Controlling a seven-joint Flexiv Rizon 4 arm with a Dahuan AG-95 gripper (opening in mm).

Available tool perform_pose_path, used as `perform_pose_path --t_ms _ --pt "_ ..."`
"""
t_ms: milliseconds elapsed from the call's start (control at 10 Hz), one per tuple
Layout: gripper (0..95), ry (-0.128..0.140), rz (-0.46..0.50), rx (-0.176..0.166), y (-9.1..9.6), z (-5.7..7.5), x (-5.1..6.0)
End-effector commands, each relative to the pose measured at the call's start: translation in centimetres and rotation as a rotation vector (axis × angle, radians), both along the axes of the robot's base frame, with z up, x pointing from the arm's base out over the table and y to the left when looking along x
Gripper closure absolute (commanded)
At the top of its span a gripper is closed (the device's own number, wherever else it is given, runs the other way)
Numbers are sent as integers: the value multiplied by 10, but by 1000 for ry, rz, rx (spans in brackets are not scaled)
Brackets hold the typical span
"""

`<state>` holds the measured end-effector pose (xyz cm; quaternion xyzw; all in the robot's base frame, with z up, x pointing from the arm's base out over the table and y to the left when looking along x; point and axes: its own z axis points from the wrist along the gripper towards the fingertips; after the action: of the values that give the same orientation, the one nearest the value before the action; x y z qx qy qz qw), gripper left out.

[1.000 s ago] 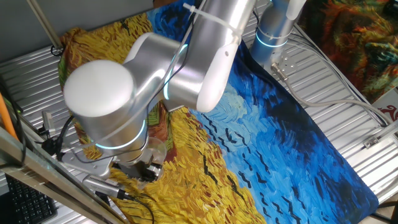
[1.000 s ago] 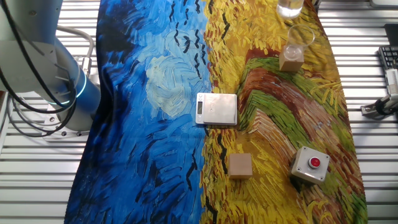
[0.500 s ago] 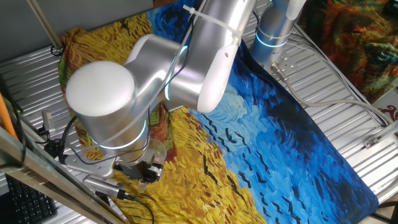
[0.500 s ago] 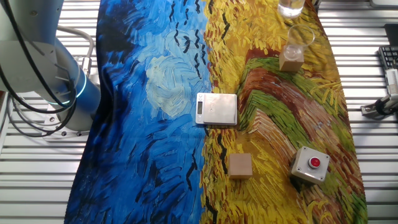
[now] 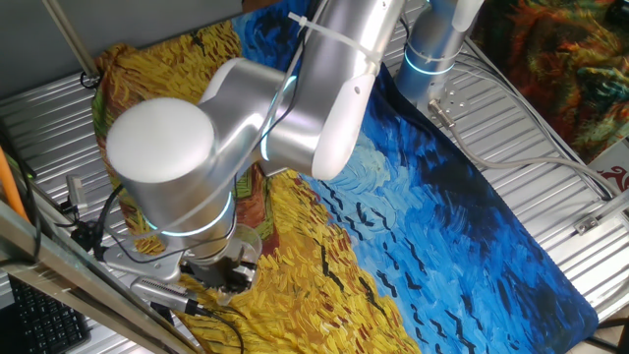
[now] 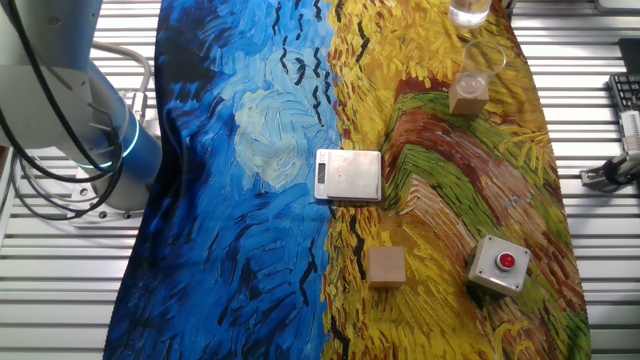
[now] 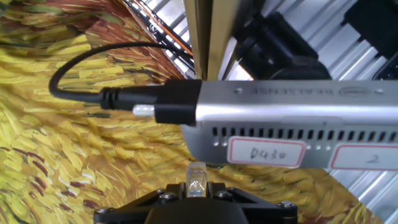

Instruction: Pour the water from one cup into another empty cup

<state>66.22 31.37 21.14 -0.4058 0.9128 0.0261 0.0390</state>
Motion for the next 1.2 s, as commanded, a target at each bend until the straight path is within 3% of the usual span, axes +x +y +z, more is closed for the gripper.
perform_pose_path --t_ms 100,900,1200 --pt "950 2 11 3 0 0 0" --pt "950 -2 88 26 2 -2 1" --pt "950 -6 169 11 3 -3 1"
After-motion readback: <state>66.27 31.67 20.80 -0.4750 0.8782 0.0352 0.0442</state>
